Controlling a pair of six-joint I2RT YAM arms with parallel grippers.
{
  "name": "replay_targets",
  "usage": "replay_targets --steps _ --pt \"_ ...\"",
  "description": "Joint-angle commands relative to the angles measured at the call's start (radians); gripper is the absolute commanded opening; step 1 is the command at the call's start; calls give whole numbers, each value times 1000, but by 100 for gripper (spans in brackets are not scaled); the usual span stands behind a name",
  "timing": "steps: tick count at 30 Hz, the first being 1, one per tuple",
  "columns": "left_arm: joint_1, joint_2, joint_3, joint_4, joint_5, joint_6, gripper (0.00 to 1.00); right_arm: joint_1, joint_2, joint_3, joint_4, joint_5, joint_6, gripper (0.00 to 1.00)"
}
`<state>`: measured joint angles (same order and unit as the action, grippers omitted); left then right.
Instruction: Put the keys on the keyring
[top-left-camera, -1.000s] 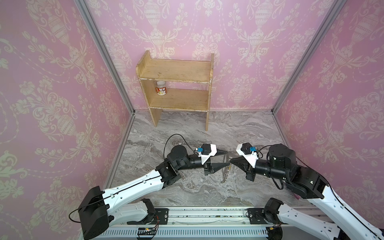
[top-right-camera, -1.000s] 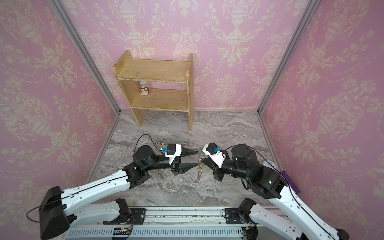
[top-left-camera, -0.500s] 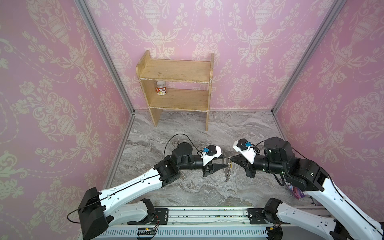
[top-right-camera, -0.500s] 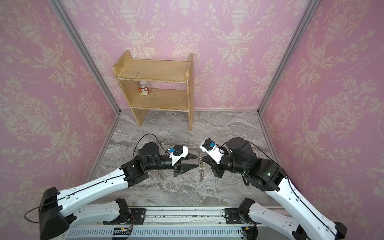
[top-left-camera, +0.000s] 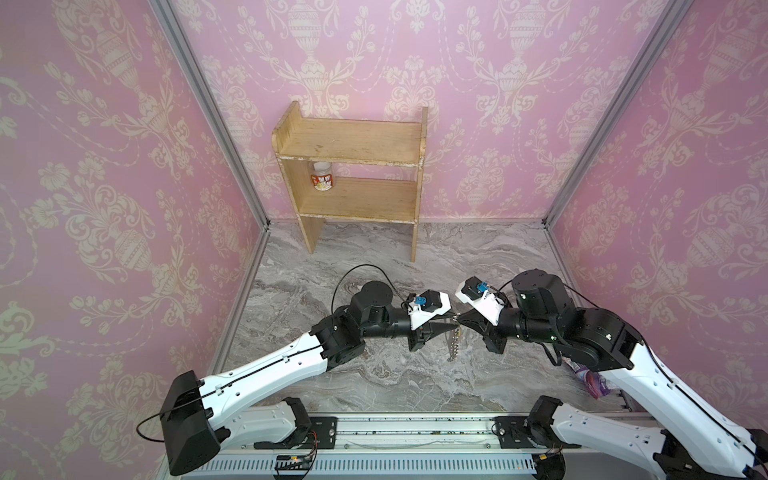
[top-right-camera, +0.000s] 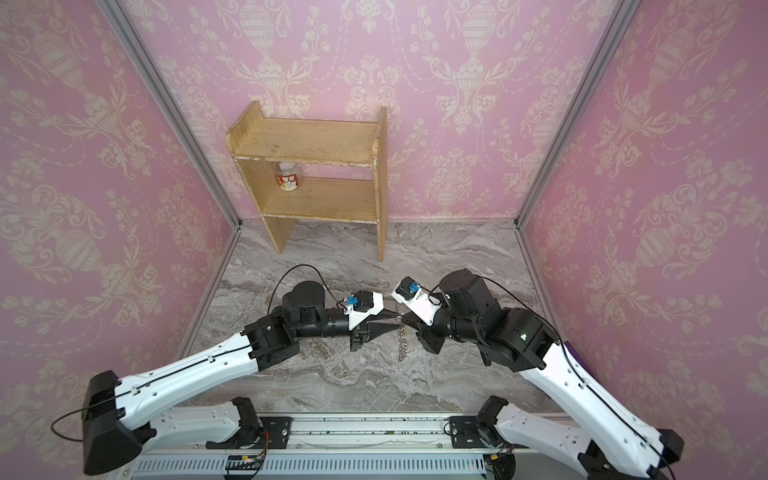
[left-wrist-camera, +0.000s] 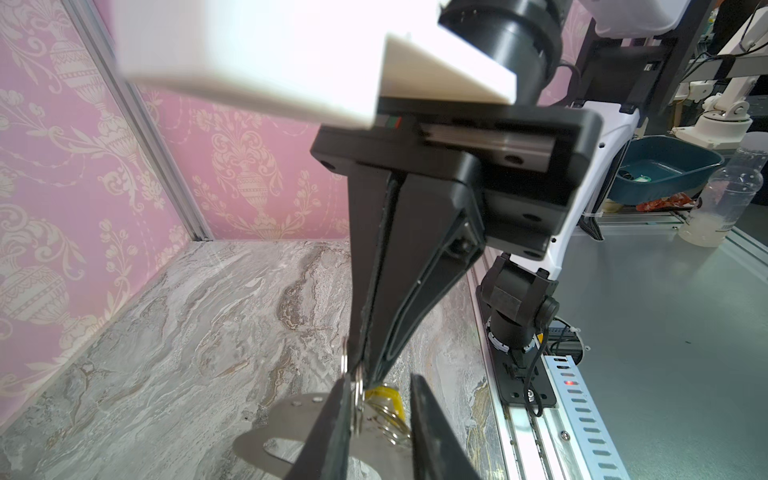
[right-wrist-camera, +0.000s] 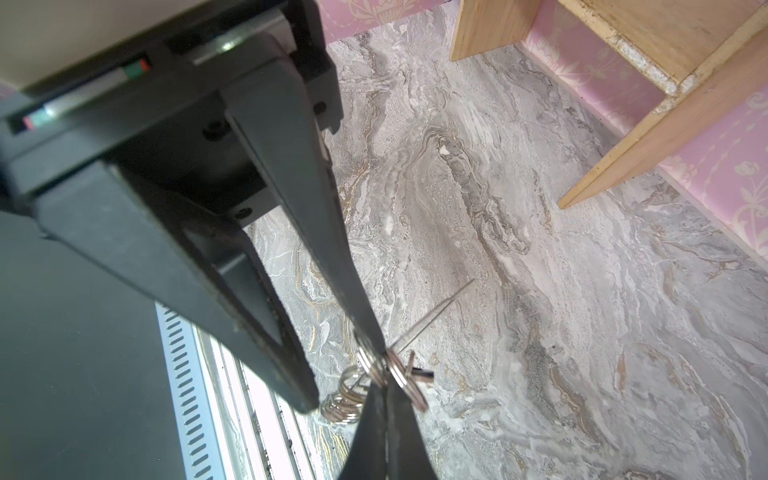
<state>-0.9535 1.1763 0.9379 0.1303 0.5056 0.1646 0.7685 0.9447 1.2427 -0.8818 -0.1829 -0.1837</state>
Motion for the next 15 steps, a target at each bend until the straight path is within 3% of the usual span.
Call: replay_targets --steps 1,15 --pt "-10 8 30 -16 -19 24 24 10 0 37 1 12 -8 0" --pt "-10 17 33 8 -27 13 12 22 17 39 -6 23 -12 0"
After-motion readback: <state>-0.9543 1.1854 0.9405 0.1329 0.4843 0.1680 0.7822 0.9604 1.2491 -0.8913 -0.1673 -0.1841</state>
